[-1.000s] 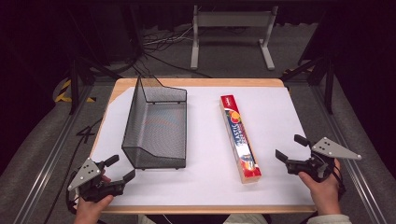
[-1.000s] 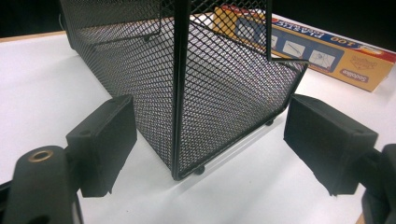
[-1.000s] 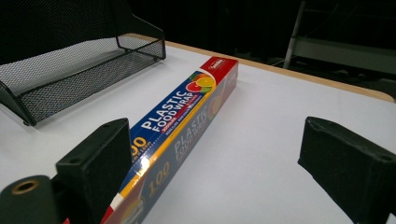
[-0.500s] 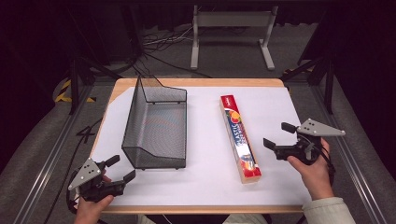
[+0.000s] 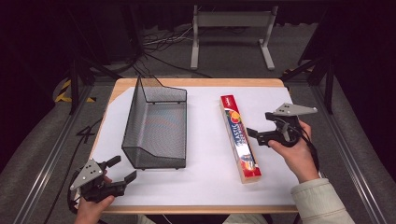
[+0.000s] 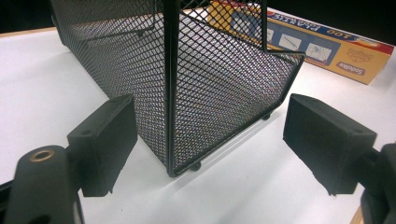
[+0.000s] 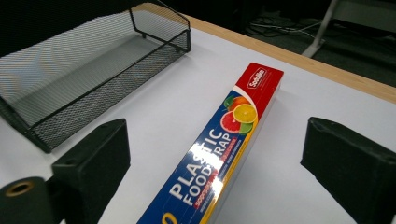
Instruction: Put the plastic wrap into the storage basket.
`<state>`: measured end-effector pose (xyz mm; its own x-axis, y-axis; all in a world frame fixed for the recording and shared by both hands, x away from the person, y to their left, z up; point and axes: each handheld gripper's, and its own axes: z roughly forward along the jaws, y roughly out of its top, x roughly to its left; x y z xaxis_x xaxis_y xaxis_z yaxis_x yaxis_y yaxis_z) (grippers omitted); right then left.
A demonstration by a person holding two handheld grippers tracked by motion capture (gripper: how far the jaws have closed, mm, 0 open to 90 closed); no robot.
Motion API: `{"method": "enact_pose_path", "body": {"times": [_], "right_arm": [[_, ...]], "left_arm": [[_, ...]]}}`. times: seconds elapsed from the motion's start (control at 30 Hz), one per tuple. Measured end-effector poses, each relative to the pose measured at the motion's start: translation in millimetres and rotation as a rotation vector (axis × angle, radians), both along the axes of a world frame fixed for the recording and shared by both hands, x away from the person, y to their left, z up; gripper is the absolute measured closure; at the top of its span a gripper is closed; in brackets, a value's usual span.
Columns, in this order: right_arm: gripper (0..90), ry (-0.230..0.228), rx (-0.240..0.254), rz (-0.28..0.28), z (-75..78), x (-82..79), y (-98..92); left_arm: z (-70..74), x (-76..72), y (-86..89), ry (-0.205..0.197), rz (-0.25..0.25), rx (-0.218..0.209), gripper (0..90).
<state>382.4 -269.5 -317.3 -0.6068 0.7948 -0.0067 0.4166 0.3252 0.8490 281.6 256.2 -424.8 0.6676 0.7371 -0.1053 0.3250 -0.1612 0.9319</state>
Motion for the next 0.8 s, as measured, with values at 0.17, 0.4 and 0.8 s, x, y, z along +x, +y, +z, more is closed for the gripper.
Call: {"method": "enact_pose_path", "body": {"times": [0.17,0.4,0.8], "right_arm": [[15.3,0.086,-0.05,-0.084,-3.4,18.0,17.7],[14.1,0.179,-0.09,-0.124,-15.6,36.7,36.6],[16.7,0.292,-0.19,-0.177,-35.6,54.9,59.4]], "left_arm": [[-0.5,0.2,-0.2,-0.002,-0.002,0.0,18.3],[-1.1,0.5,0.1,-0.006,-0.004,0.012,18.3],[-1.3,-0.2,-0.7,-0.017,0.001,0.007,18.4]]}}
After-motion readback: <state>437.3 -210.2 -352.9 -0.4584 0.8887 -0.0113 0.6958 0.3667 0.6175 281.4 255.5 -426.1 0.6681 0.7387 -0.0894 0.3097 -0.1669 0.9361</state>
